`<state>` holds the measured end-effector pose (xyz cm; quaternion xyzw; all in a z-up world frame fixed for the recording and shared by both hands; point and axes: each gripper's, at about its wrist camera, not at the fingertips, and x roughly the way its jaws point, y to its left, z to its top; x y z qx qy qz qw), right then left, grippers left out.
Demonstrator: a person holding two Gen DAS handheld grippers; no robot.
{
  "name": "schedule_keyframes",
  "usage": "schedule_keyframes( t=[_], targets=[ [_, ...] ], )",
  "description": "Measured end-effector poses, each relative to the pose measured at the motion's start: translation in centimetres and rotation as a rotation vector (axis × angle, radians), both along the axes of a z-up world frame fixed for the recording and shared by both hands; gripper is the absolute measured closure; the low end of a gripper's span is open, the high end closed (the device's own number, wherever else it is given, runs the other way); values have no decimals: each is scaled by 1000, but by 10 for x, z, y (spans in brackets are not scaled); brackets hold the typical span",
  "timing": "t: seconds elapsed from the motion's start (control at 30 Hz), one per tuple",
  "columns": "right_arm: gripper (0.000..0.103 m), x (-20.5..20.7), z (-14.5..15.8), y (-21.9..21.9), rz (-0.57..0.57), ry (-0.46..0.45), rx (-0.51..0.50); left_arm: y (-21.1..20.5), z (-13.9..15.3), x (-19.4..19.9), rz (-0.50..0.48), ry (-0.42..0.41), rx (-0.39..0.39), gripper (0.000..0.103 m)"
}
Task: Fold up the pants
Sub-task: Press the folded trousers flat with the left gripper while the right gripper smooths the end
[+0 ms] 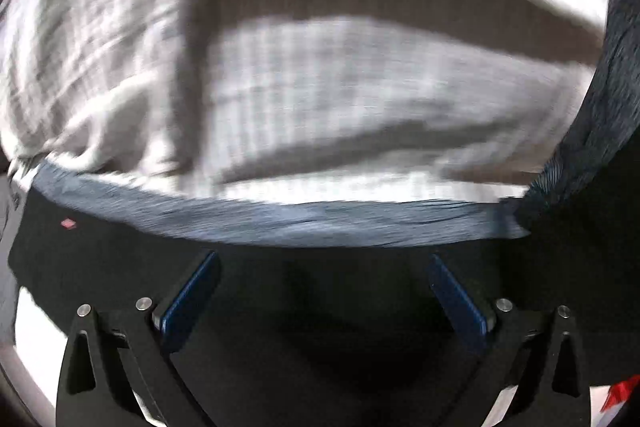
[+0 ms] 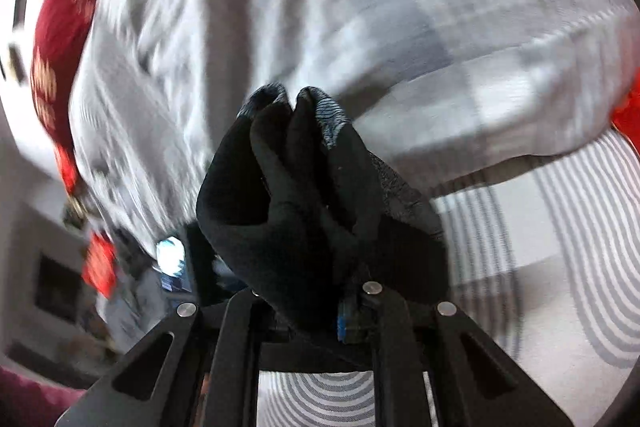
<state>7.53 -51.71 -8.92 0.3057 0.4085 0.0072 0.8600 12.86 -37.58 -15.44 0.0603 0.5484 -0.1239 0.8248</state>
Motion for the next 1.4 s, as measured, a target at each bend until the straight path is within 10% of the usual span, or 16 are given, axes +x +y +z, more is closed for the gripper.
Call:
schedule_keyframes(
  t=[0.37, 0.53, 0.63, 0.9, 1.33, 1.4],
  targets=[
    [85, 50, -97, 165, 200, 294, -461, 169, -11, 5, 188, 40, 59, 0],
    [51, 52, -121, 226, 292, 363, -738, 228, -19, 3, 225, 65, 63, 0],
    [36, 34, -106, 246, 380, 292, -735, 243, -34, 10, 230, 69, 58, 0],
    [36, -8, -66, 237, 358, 208, -783, 216, -34, 15, 91, 93, -5, 0],
    [38, 14, -96, 249, 492, 140, -930, 122, -66, 47, -153, 107, -1, 0],
    [72, 26, -108, 246, 495, 185, -916, 117, -76, 50, -156, 119, 32, 0]
  ],
)
